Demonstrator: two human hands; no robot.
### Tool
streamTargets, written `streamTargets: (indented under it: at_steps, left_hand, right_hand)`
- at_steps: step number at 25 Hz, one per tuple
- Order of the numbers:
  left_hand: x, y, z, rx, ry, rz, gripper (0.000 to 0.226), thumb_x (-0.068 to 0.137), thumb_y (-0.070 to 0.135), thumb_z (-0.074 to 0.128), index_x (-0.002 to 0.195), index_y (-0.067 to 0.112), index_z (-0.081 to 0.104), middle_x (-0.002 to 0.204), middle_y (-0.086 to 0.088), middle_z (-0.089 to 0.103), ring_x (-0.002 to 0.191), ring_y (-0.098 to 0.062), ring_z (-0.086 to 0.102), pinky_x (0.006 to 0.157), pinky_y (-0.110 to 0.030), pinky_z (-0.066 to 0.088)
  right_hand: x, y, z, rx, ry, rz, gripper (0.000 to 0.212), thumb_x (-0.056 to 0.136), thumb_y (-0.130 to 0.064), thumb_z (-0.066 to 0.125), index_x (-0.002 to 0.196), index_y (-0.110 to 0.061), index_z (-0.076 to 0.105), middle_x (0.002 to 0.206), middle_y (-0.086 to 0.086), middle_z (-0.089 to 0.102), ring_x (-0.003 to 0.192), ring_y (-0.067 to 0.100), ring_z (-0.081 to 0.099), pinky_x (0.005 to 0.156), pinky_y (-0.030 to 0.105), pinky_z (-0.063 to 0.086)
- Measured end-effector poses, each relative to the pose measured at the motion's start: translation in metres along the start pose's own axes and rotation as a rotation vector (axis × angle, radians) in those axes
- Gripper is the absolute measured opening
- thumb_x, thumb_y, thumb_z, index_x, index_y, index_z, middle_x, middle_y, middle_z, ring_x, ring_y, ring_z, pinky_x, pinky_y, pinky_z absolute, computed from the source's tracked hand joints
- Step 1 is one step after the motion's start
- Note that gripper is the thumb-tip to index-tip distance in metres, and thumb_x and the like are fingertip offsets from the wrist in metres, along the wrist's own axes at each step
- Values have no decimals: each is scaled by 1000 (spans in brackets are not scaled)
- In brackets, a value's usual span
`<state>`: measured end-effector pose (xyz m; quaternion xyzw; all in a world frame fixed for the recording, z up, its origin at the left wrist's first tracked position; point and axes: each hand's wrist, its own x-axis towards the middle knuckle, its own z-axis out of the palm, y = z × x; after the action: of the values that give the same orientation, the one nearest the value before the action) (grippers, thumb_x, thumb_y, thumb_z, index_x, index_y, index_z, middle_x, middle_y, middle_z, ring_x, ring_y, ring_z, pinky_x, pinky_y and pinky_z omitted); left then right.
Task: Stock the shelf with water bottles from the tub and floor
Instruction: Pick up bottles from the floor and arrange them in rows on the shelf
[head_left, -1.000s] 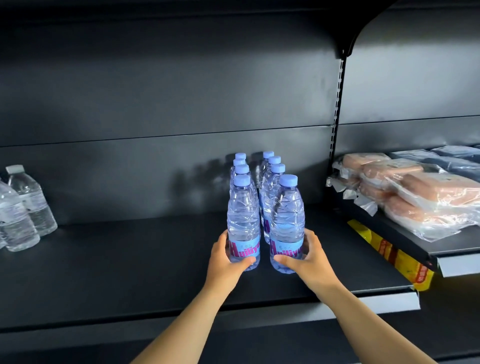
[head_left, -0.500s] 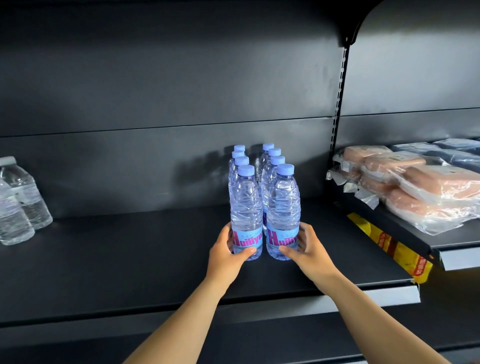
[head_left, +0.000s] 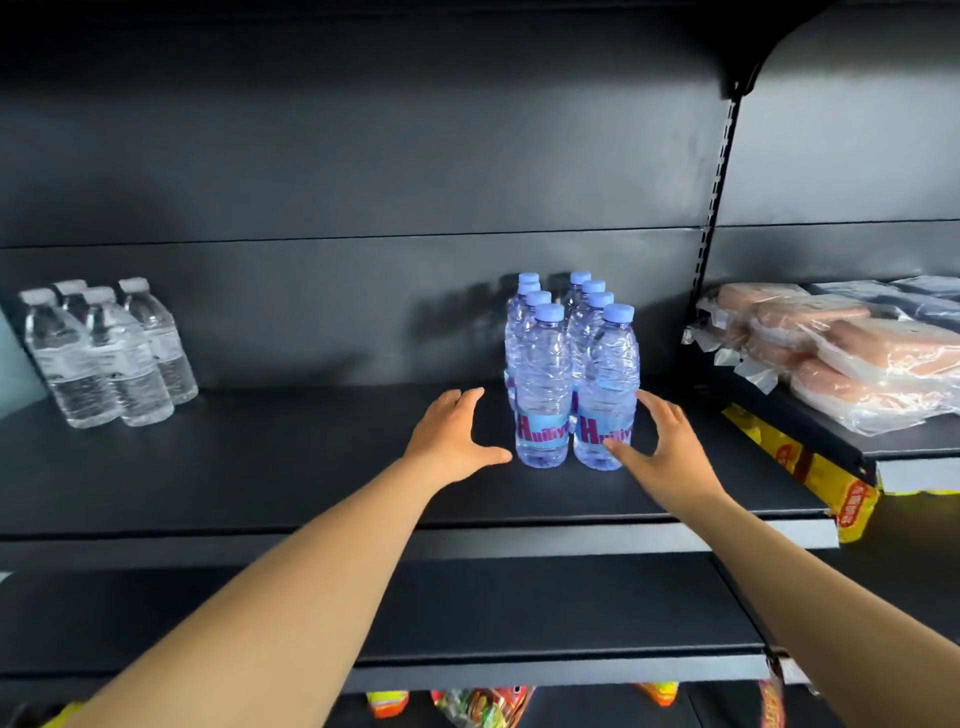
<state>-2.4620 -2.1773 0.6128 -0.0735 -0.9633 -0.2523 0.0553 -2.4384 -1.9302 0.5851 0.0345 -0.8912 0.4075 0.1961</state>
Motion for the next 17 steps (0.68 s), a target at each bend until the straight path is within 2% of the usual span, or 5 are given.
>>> streamTargets:
  at_steps: [3,5,8,13,17]
  left_hand:
    - [-42,-23,-46,269,14,32,95,75,50,70,148,24,17,157,-6,12,146,-23,9,117,-41,18]
    - [-78,-43,-72,371,33,31,96,75,53,69,149,24,15,157,-8,10,146,-25,5,118,-44,15]
    - [-146,-83,-100,459,15,-7,98,75,53,69,149,25,11,158,-10,6,147,-27,1,118,-46,13]
    - [-273,-164,-123,539,-45,-50,97,76,50,69,149,24,11,158,-11,3,147,-28,-2,118,-46,12]
    - [-369,-241,-100,465,-97,-165,92,79,46,68,149,23,13,158,-12,5,146,-29,1,118,-45,14]
  right_hand:
    - [-28,-42,-2,-155,24,-88,74,80,-30,72,143,-15,36,148,9,33,138,25,26,112,37,26]
    - [-52,-73,7,-214,27,-141,74,79,-35,72,142,-16,38,149,10,32,139,27,25,112,44,28]
    - [-104,-128,32,-287,0,-229,76,77,-41,72,142,-19,38,151,9,30,142,27,21,112,47,26]
    - [-223,-211,103,-372,-183,-330,80,82,-50,63,148,-28,24,157,2,15,147,21,3,115,46,15]
    - [-326,-219,181,-298,-429,-228,80,82,-48,64,148,-29,21,158,0,12,146,20,2,115,47,14]
